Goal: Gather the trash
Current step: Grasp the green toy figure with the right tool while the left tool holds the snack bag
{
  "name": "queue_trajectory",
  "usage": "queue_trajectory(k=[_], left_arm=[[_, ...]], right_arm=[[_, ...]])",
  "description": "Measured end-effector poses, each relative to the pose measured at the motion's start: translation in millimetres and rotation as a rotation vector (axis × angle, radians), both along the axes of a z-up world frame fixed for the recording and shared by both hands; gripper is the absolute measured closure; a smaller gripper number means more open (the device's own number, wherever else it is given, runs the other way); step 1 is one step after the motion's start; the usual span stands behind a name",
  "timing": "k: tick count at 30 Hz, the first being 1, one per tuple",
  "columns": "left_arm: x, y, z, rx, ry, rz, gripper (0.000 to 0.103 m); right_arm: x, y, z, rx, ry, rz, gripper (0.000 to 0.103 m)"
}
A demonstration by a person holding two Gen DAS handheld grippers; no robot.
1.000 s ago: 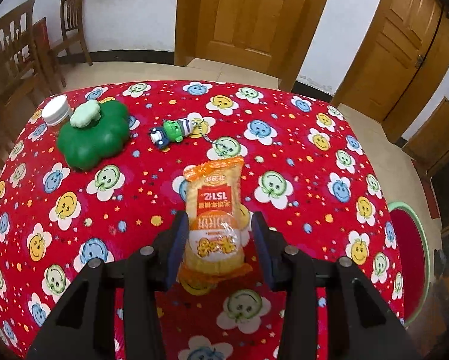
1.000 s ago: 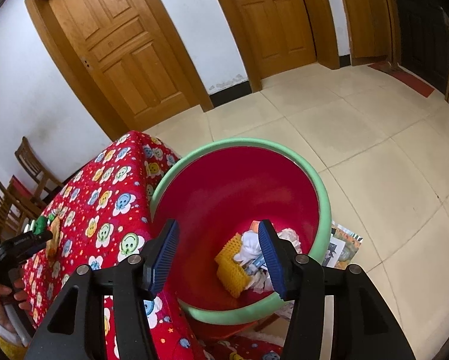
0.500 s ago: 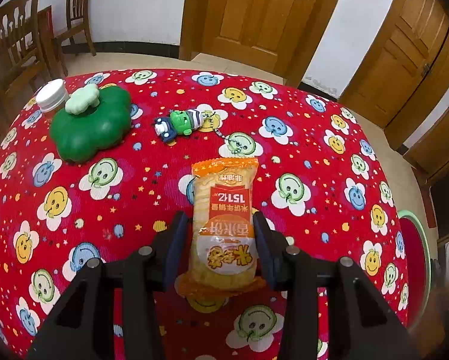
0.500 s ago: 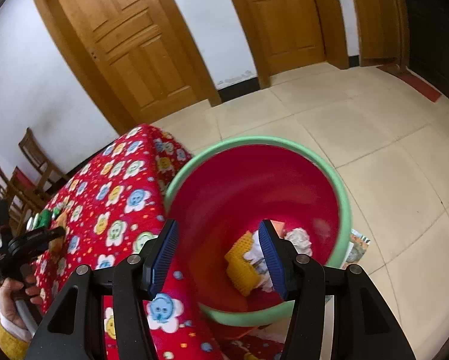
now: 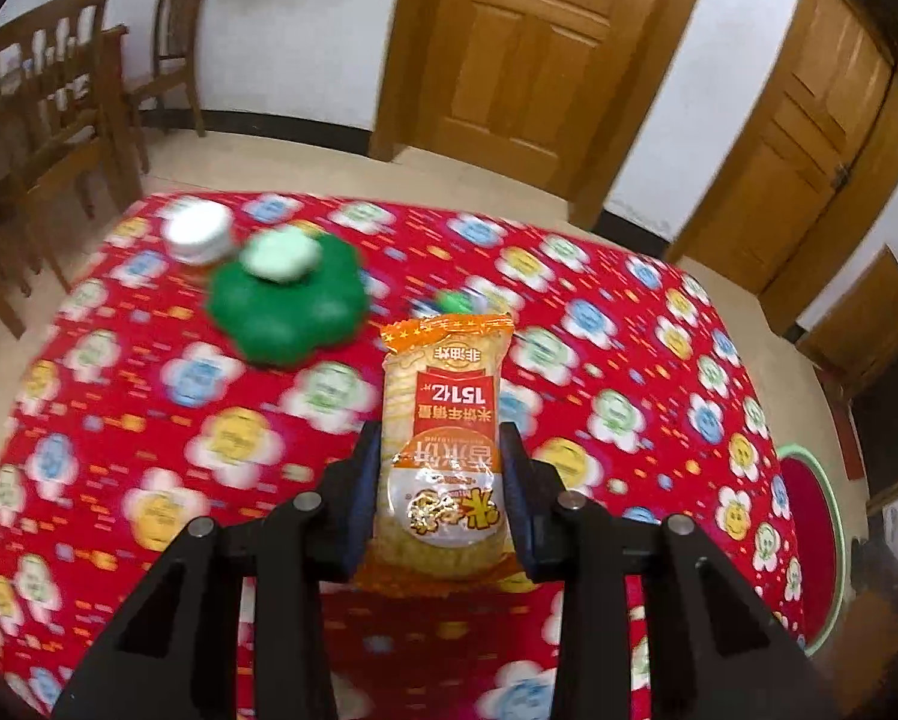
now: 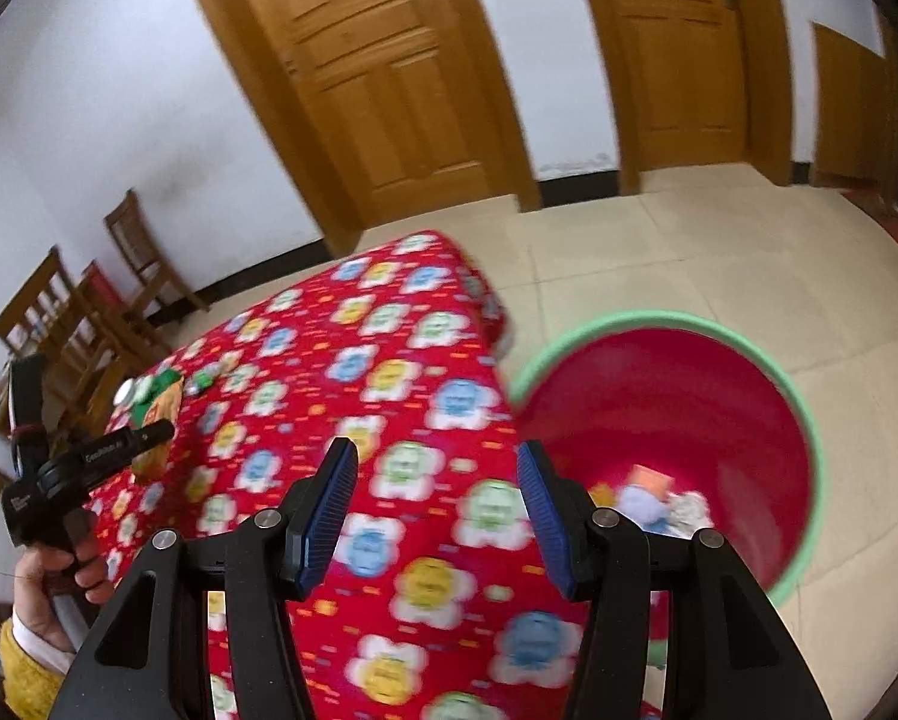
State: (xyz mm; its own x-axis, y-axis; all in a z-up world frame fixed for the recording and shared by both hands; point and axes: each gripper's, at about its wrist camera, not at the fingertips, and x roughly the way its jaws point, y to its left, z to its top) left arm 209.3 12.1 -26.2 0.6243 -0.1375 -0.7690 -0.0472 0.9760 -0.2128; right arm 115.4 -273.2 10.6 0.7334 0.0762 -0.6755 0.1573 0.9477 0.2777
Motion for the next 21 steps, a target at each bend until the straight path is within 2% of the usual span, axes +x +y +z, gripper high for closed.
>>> queue_trajectory(k=[2,4,11,21], left_arm=[[-3.0,21.4,8.5,0.016,-0.016,0.038,0.066],[-3.9,37.3,13.0,0.028,-0.022,0.068,0.066],[-7.6,103.3,13.2,0.038,-0.046,0.208,0.066],[0.1,146.2,-15.8,0.018,-0.04,0.32,0.066]], right_arm=[[9.5,15.6,3.4,-0.004,-0.001,0.04,0.045],[19.6,32.7,6.3,-0.013,-0.001,0.08,0.036],[60.6,96.3,7.4,-0.037,0.007,0.202,0.035],[138.3,174.3,-18.9,-0.053,0.049,0.293,0.035]])
